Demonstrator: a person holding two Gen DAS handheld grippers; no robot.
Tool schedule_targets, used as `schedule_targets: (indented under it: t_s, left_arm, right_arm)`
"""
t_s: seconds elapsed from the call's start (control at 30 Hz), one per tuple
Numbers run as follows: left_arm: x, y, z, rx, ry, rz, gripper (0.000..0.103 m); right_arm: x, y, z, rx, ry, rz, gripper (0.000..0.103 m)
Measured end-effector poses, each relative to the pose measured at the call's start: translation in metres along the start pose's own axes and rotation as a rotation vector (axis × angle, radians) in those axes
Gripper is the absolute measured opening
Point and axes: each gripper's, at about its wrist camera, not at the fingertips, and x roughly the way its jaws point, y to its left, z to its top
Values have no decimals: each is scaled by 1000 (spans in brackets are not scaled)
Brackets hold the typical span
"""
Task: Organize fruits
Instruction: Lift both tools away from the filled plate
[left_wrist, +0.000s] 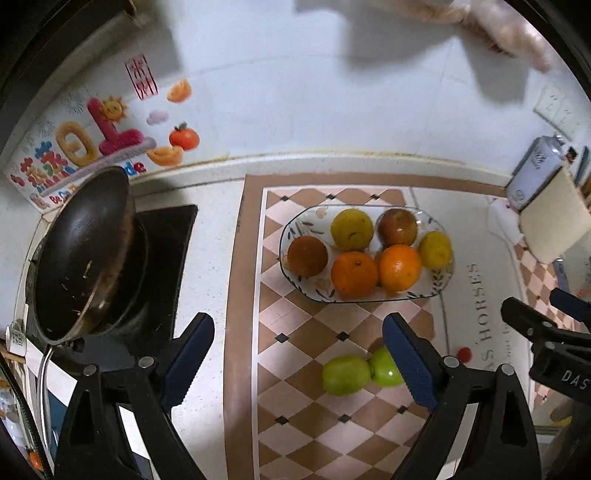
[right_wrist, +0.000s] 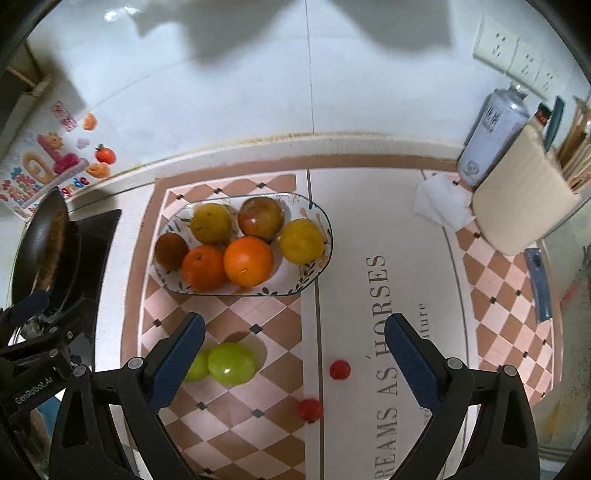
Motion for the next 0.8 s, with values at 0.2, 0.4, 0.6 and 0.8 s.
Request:
schedule_targets:
  t_s: [0.2, 0.4, 0.6, 0.8]
  left_arm:
    - [-49, -1, -13, 23, -66, -39, 93]
    - [-86, -1, -26, 33, -115, -64, 93]
    - [-112, 1, -39, 32, -155, -80, 93]
    - [-116, 5, -43, 26, -158, -78, 93]
  right_arm:
    - [-48, 9, -21, -14, -64, 7, 100]
    - [-96, 15, -41, -24, -128, 7, 100]
    - [-126, 19, -54, -26, -171, -1, 100]
    - [-134, 18, -62, -11, -182, 10, 100]
